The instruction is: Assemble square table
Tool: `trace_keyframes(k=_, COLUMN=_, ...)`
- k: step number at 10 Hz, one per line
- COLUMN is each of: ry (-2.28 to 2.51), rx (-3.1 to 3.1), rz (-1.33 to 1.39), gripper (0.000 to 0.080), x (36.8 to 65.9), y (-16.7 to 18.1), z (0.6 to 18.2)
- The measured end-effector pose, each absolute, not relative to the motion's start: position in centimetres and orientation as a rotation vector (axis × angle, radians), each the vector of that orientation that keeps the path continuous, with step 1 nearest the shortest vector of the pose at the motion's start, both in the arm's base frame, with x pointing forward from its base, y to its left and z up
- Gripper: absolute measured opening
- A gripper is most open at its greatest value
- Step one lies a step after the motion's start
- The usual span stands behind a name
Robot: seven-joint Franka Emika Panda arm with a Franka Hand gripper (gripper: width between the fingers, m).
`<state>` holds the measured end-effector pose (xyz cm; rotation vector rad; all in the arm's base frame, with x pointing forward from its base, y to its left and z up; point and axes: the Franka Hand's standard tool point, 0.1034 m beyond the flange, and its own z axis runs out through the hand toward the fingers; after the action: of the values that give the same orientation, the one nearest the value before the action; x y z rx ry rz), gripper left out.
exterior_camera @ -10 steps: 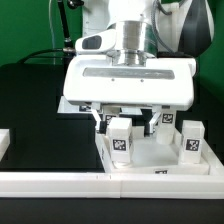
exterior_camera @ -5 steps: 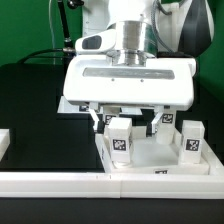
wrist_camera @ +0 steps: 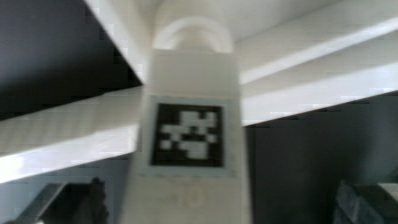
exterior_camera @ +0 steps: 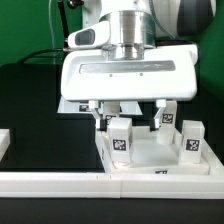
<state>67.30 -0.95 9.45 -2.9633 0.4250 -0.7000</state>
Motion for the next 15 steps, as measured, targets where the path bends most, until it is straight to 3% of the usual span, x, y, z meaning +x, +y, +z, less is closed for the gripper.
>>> trace_keyframes(k=4, ry=0.396, rx=-2.96, rz=-0.297, gripper=0.0649, x=67.2, y=-1.2, z=8.3)
trace_keyframes(k=8, ry=0.419, rx=-2.978, rz=-0.23, gripper=0.0649, x=66.6, y=-1.4, z=8.0)
trace_keyframes(k=10, ry=0.42, rx=-2.978, rz=-0.229, gripper=0.042, x=66.6, y=-1.4, z=7.9)
trace_keyframes(k=11, ry=0.57, rx=-2.944, rz=-0.219, gripper=0.042, x=66.6, y=-1.3, z=7.9)
trace_keyframes(k=12, ry=0.686, rx=-2.916, rz=-0.212, gripper=0.0291, x=66.6, y=-1.6, z=7.9)
trace_keyframes(k=15, ry=1.121, rx=-2.755, rz=-0.22, gripper=0.0291, x=66.4, y=-1.9, z=7.8)
